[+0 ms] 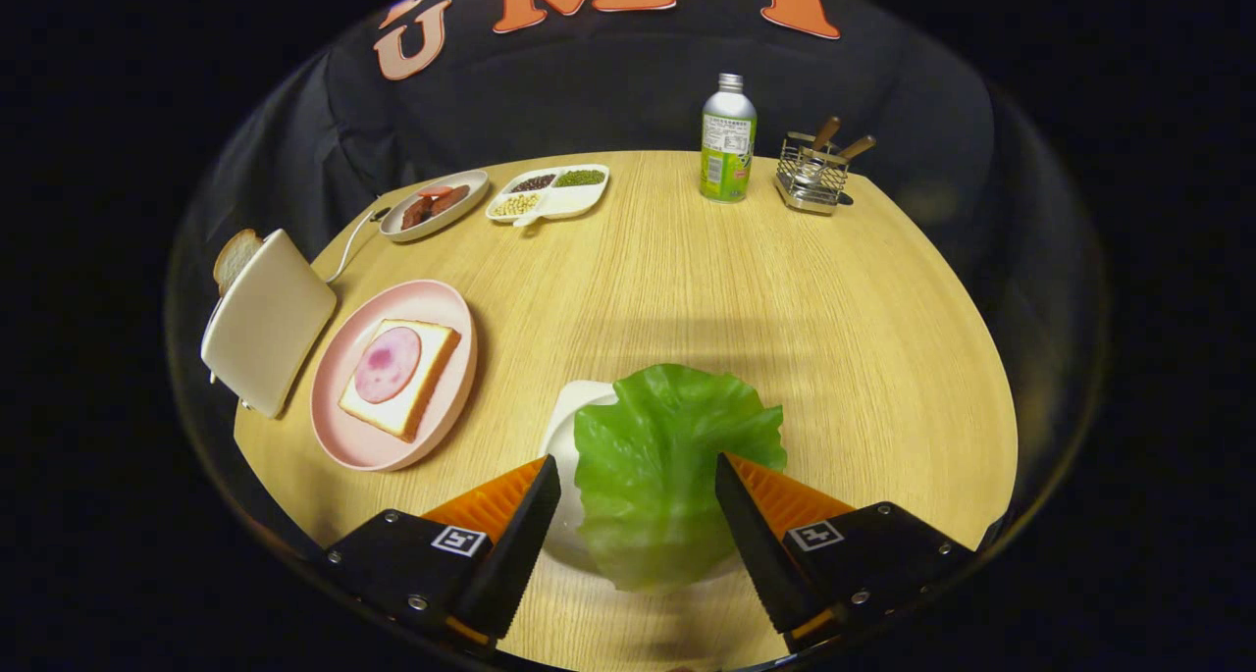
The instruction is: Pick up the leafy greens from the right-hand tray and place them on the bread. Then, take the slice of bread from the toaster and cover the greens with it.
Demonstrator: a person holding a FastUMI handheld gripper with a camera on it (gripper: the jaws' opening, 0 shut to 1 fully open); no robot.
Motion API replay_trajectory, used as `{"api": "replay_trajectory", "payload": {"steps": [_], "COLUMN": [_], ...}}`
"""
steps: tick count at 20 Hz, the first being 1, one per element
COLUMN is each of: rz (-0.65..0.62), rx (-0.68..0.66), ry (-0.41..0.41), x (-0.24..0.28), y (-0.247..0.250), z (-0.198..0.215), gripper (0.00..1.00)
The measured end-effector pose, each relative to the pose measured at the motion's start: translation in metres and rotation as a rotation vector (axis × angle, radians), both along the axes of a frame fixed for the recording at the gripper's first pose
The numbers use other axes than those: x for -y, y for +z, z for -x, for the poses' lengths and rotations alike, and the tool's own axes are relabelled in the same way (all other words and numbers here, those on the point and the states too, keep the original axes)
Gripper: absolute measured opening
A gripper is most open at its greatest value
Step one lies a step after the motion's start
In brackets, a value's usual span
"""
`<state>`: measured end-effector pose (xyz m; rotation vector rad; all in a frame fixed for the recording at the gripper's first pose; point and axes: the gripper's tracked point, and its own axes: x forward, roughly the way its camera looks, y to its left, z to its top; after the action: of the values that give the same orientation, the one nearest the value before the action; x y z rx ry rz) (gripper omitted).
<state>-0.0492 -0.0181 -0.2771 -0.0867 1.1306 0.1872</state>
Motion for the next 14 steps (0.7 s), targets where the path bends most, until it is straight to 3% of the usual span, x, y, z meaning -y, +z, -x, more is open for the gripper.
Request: {"api": "replay_trajectory", "payload": {"steps": [6, 12, 14], "rz": [0.04, 0.048, 0.043], "rx": [-0.074, -0.061, -0.056], "ry": [-0.033, -0.013, -0.022], "x": [0.015, 0.019, 0.02], "y": [-0.022, -0.021, -0.021], "z": [0.002, -0.001, -0.002], "gripper": [0.92, 0.71, 0.57]}}
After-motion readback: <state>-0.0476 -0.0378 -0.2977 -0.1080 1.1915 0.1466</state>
